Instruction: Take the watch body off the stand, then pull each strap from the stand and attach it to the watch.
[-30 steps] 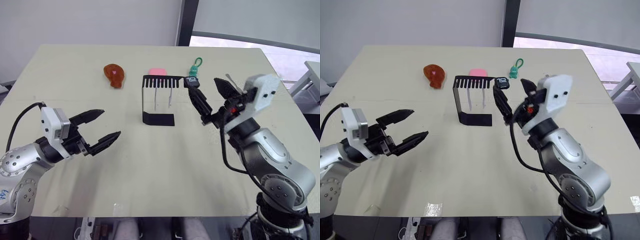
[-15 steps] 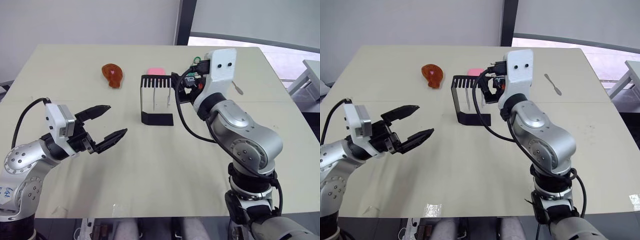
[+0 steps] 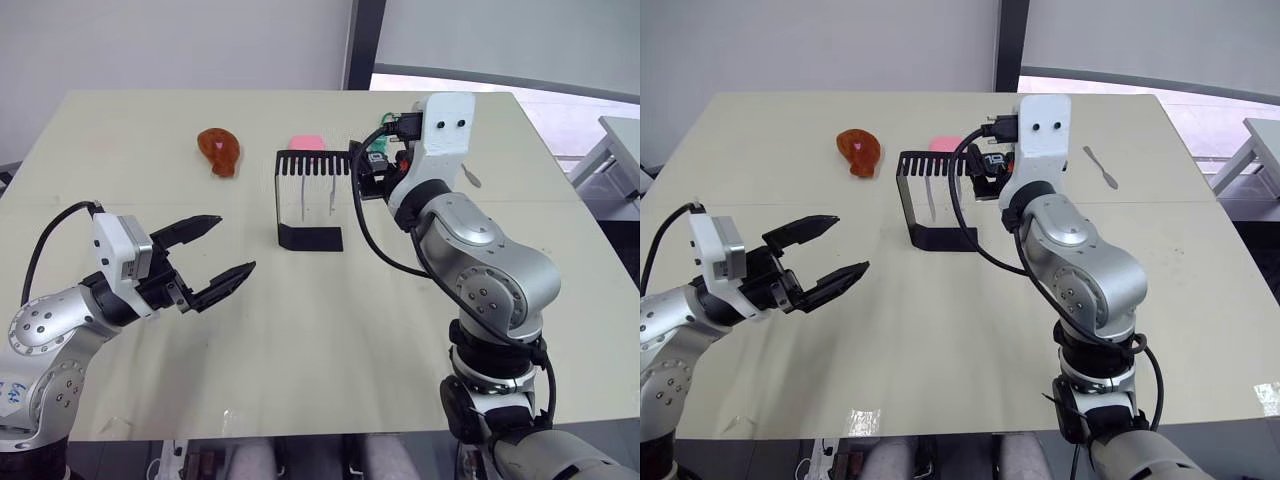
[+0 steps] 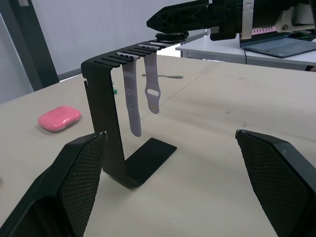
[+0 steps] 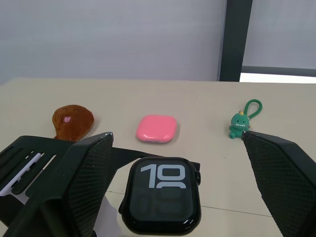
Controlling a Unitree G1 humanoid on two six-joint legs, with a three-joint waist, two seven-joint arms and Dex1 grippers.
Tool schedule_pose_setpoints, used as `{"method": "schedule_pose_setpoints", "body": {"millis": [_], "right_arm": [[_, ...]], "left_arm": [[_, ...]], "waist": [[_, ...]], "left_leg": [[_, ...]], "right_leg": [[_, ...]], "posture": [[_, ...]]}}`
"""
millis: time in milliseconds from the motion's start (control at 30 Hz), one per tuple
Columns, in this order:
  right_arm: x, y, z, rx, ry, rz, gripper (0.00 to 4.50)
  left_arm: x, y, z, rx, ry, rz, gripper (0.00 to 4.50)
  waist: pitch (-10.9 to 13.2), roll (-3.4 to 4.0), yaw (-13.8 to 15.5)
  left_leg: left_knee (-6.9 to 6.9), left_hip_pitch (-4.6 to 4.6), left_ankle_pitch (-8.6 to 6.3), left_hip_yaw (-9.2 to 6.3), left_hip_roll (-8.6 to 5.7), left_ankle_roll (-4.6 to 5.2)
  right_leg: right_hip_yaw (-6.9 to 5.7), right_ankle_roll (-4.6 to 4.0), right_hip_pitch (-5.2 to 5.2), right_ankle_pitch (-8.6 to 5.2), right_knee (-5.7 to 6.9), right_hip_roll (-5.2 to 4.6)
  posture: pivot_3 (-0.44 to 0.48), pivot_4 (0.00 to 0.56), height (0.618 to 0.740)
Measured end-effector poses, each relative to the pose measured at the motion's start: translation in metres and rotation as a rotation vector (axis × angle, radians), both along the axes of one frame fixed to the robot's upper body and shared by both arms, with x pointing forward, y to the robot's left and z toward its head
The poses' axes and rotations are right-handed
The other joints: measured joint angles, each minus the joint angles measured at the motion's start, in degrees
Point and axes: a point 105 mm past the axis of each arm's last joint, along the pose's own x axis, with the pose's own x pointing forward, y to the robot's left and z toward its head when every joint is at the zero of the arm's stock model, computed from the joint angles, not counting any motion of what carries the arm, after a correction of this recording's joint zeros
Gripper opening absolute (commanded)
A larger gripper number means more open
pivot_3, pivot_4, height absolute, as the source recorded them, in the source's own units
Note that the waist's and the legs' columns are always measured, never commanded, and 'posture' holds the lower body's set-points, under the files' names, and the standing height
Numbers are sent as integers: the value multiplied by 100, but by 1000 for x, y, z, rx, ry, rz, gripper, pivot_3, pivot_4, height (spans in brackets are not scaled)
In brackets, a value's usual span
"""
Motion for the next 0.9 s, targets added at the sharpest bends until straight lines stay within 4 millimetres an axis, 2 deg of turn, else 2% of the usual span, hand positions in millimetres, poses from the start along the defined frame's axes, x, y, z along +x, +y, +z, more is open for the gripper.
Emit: {"method": "schedule_pose_setpoints", "body": {"millis": [500,600,733,900], "right_arm": [[2,8,-7,3,38,34,4419],[2,8,-7,2,36,38,3586],[2,10,-7,4,32,47,1640],[2,10,-6,5,29,52,1604]], "left_arm": [[1,1,0,-3,4,12,4500],[1,1,0,-2,4,12,4500],[1,1,0,-2,3,12,4500],[1,1,0,-2,4,13,4500]], "waist": [[1,1,-2],[1,1,-3],[1,1,-3],[1,1,-3]], "left_leg": [[-3,-1,0,0,0,0],[-4,-1,0,0,0,0],[-5,-1,0,0,0,0],[-6,-1,0,0,0,0]], "right_leg": [[0,0,0,0,-9,-1],[0,0,0,0,-9,-1],[0,0,0,0,-12,-1],[0,0,-1,0,-13,-2]], "posture": [[0,150,740],[0,150,740],[0,150,740],[0,150,740]]}}
